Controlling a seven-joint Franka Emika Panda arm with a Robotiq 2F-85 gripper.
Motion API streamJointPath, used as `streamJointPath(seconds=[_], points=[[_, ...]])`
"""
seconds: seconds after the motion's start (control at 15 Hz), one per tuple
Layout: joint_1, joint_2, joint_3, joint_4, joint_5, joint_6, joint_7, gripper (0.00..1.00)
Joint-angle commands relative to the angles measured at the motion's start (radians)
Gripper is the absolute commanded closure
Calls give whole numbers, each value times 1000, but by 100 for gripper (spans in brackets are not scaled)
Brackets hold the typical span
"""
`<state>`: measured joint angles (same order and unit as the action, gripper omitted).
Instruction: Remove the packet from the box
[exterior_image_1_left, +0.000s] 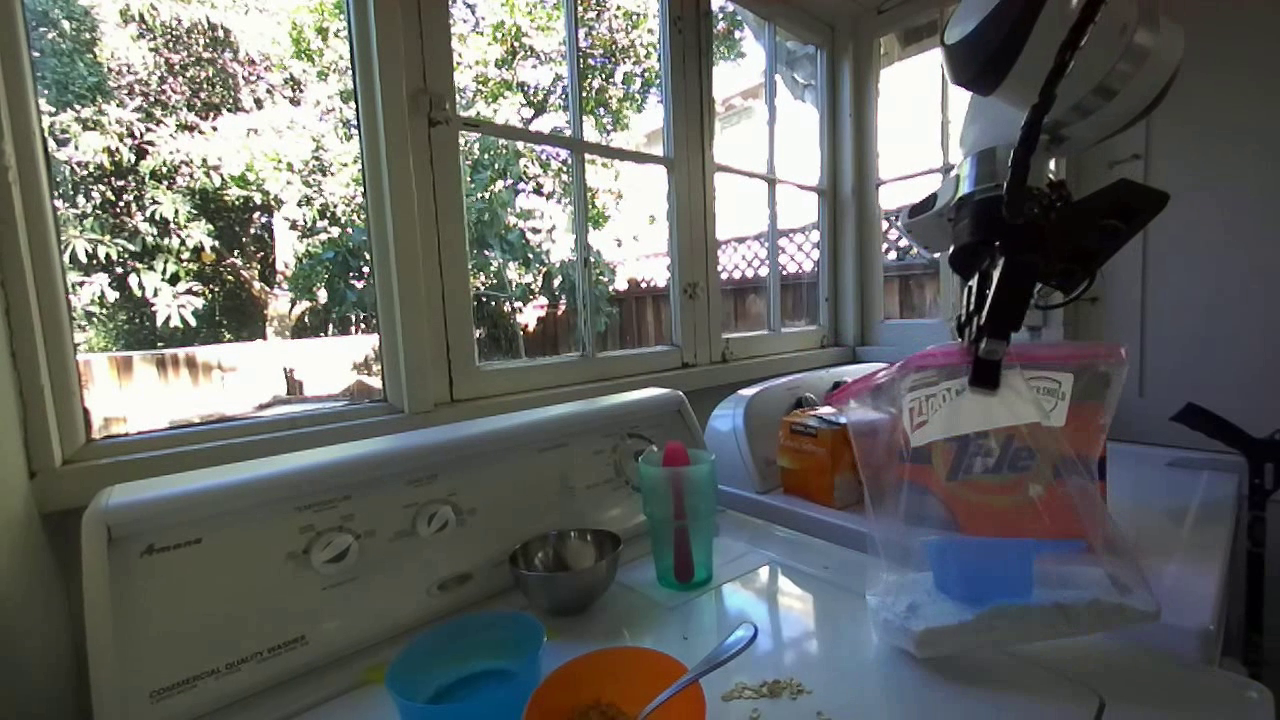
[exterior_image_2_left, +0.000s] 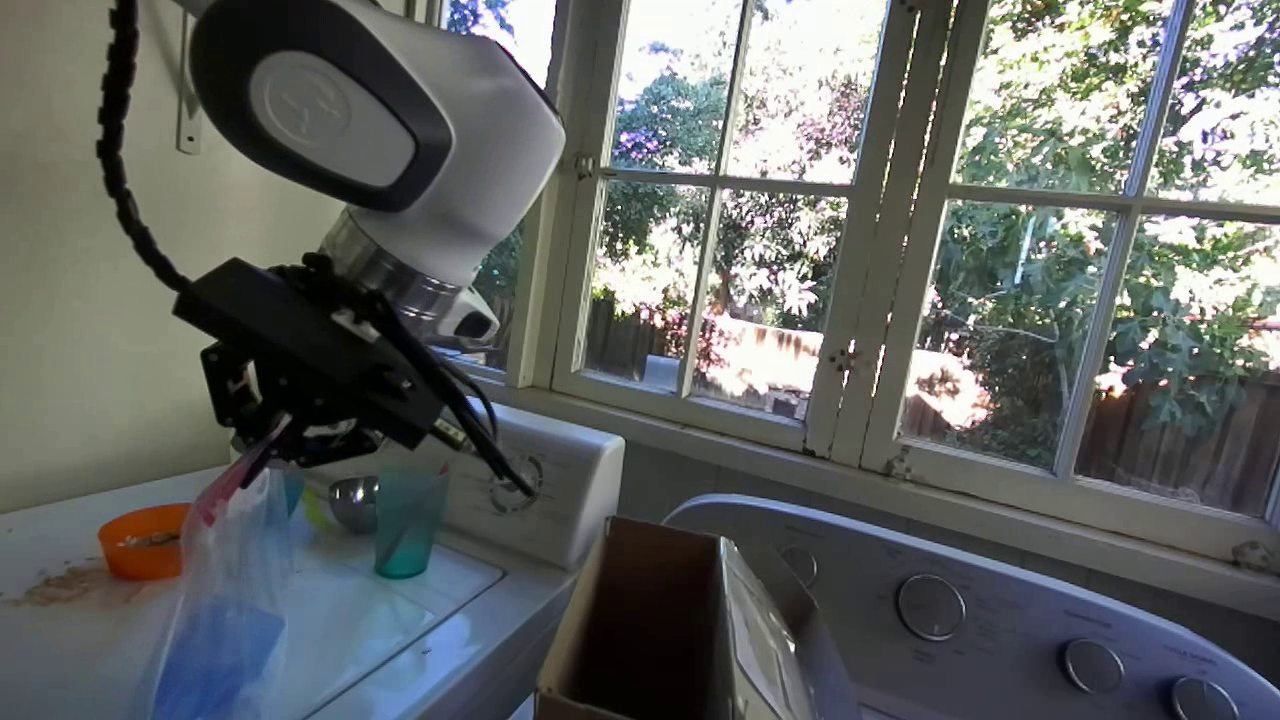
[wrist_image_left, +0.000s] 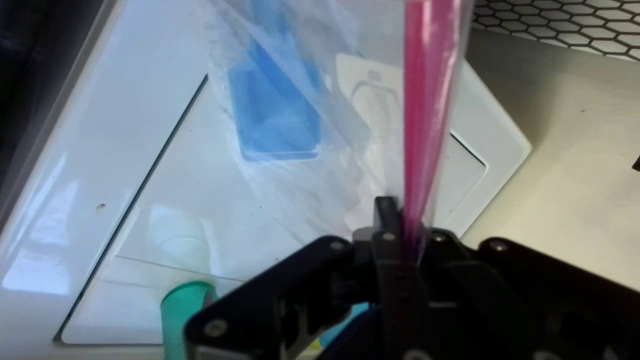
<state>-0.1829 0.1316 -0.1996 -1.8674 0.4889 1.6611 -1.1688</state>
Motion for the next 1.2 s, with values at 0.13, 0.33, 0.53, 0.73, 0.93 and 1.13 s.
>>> streamJointPath(seconds=[0.13, 0.33, 0.53, 0.73, 0.93, 1.13], points=[[-1, 45, 62, 3, -6, 1, -27, 99], [0, 69, 81, 11, -39, -18, -30, 99], [8, 85, 91, 16, -116, -28, 4, 99], [9, 92, 102, 16, -152, -26, 11, 65], [9, 72, 109, 5, -130, 1, 23, 42], [11, 33, 113, 4, -125, 25, 20, 20]])
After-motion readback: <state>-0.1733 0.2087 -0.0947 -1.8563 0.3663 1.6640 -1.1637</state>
